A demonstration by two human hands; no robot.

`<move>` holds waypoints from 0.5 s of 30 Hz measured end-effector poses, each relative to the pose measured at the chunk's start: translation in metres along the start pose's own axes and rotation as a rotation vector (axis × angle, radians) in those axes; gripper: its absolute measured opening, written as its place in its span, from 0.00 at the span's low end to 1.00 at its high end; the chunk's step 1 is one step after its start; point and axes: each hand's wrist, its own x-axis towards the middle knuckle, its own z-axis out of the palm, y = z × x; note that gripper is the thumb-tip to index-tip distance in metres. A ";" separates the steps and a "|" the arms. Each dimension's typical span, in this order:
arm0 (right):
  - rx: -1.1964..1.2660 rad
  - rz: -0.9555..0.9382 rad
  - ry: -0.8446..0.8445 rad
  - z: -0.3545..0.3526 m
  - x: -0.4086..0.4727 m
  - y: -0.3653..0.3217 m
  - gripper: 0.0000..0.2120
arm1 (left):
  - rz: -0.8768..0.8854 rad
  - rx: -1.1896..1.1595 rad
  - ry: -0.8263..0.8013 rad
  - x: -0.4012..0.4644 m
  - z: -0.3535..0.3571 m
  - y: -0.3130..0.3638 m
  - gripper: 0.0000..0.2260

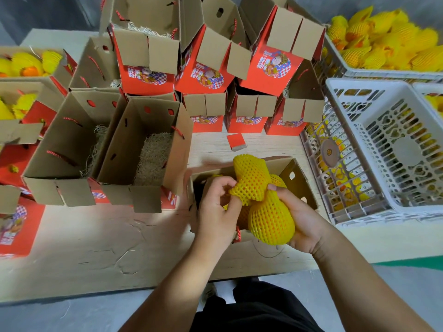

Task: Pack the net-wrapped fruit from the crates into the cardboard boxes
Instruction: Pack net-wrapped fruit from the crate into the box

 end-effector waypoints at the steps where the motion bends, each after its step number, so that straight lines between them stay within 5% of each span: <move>1: -0.002 -0.007 0.003 0.001 0.001 0.000 0.18 | 0.017 0.033 -0.038 0.000 0.000 0.001 0.11; 5: -0.113 -0.062 0.017 -0.003 0.001 -0.013 0.19 | -0.145 0.086 -0.207 -0.001 -0.006 0.010 0.11; 10: -0.909 -0.078 0.264 -0.008 0.016 -0.044 0.11 | 0.003 0.963 -0.226 0.010 0.001 0.011 0.10; 12: -1.251 -0.005 0.244 0.004 0.033 -0.051 0.15 | -0.036 1.145 -0.253 0.015 0.008 0.006 0.10; 15: -1.493 0.167 0.174 0.025 0.057 -0.055 0.29 | -0.024 1.285 -0.275 0.017 0.014 -0.001 0.22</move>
